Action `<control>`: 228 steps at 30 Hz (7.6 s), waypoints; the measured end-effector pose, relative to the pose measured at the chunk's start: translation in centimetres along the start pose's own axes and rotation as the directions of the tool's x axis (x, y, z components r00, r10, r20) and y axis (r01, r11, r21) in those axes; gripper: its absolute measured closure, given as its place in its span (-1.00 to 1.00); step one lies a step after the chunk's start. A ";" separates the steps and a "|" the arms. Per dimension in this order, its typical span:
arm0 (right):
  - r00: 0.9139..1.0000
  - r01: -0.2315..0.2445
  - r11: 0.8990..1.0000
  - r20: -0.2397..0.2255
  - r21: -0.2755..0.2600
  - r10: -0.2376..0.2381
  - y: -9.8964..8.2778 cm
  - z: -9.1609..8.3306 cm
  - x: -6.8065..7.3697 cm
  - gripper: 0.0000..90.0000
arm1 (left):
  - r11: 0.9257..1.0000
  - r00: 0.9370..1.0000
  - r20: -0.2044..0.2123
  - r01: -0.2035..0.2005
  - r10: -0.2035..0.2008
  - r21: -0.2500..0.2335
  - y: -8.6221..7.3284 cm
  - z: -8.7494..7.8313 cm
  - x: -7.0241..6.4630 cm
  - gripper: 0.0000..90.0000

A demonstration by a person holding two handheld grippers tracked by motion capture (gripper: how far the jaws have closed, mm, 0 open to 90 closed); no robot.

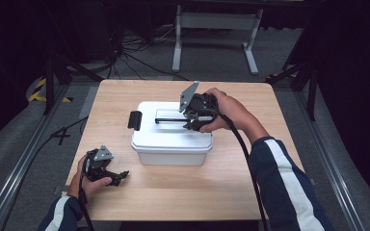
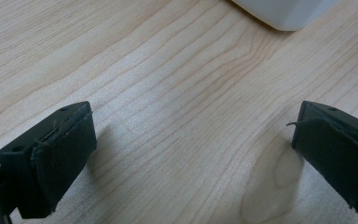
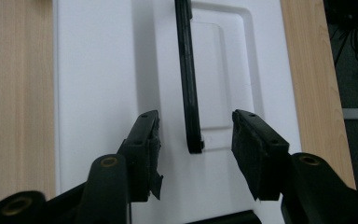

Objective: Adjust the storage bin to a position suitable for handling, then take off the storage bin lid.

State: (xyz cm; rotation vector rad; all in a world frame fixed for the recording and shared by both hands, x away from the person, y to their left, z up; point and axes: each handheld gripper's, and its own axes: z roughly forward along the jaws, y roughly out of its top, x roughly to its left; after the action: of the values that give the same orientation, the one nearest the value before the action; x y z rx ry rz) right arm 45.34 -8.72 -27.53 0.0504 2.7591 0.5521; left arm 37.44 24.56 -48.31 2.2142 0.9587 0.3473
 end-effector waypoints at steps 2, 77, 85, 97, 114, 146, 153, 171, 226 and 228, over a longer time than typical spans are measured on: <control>1.000 0.012 1.000 -0.003 0.014 -0.012 0.4 0.4 0.1 0.25 | 1.000 1.000 0.000 0.000 0.000 0.000 0.0 0.0 0.0 -1.00; 0.991 0.035 0.997 0.131 -0.073 -0.026 -3.3 -7.0 -0.6 0.88 | 1.000 1.000 0.003 -0.001 0.001 0.006 0.0 -0.1 0.0 -1.00; 0.987 -0.001 0.997 0.159 -0.071 0.012 -6.1 -8.8 -1.0 0.88 | 1.000 1.000 0.000 0.000 0.000 0.001 0.0 0.0 0.0 -1.00; 0.977 -0.072 0.995 0.194 -0.068 0.084 -10.6 -11.2 -1.3 0.88 | 1.000 1.000 -0.001 0.000 0.000 0.000 0.0 0.0 0.0 -1.00; 0.957 -0.160 0.984 0.234 -0.075 0.173 -16.6 -12.8 -1.3 0.88 | 1.000 1.000 -0.001 -0.003 0.003 0.002 0.0 0.0 0.0 -1.00; 0.939 -0.292 0.956 0.189 -0.012 0.289 -22.3 -5.7 -1.8 0.88 | 1.000 1.000 -0.001 -0.003 0.003 0.003 0.0 0.0 0.0 -1.00; 0.941 -0.303 0.953 0.162 0.001 0.298 -22.7 -3.6 -1.9 0.88 | 1.000 1.000 -0.001 -0.003 0.003 0.002 0.0 0.0 0.0 -1.00; 0.938 -0.327 0.945 0.129 0.017 0.322 -23.3 -0.2 -2.0 0.88 | 1.000 1.000 -0.001 -0.003 0.003 0.003 0.0 0.0 0.0 -1.00; 0.859 -0.484 0.863 0.110 -0.145 0.500 -24.2 -2.4 0.0 0.03 | 1.000 1.000 0.001 -0.015 0.015 -0.001 0.0 0.0 0.1 -1.00; 0.858 -0.481 0.865 0.124 -0.141 0.498 -24.2 -2.5 0.2 -0.02 | 1.000 1.000 0.001 -0.015 0.015 -0.001 0.0 0.0 0.1 -1.00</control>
State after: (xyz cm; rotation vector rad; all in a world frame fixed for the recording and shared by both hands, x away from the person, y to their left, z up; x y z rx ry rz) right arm 45.02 -31.95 -34.66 0.7602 2.5477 0.7814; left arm 37.56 24.62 -48.30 2.2216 0.9421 0.3528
